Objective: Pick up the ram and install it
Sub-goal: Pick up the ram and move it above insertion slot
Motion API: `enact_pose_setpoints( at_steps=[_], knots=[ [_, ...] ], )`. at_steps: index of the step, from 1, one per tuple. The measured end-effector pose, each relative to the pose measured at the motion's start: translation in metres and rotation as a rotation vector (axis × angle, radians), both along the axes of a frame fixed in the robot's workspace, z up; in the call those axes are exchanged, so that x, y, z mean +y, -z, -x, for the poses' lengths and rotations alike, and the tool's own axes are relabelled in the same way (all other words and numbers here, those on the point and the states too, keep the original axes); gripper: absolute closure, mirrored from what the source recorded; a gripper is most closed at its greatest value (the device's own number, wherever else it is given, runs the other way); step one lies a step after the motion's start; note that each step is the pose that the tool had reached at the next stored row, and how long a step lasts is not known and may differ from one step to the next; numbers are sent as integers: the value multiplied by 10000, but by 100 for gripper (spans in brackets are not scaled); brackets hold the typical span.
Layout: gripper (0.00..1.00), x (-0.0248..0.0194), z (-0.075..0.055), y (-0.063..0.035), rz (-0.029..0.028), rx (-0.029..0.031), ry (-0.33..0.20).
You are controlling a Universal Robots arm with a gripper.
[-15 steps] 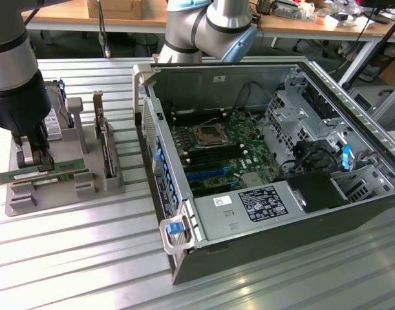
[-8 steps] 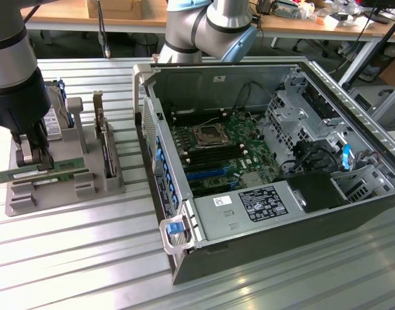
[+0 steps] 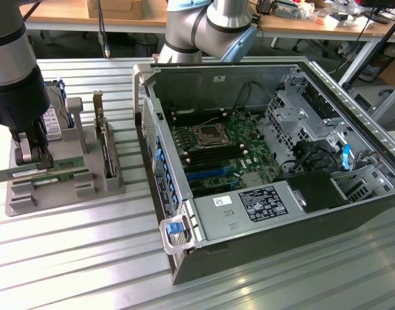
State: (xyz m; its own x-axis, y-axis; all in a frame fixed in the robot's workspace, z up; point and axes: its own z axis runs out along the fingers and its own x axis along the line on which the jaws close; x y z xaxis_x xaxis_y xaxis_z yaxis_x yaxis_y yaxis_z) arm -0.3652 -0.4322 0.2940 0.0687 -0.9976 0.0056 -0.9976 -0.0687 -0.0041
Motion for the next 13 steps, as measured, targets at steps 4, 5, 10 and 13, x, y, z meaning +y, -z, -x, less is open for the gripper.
enact_pose_setpoints(
  at_steps=[4,5,10,13],
  knots=[
    [88,0,0,-16,0,0,0],
    [88,0,0,-20,0,0,0],
    [88,0,0,-45,-1,-1,0],
    [88,0,0,-58,-2,-1,-1]
  ],
)
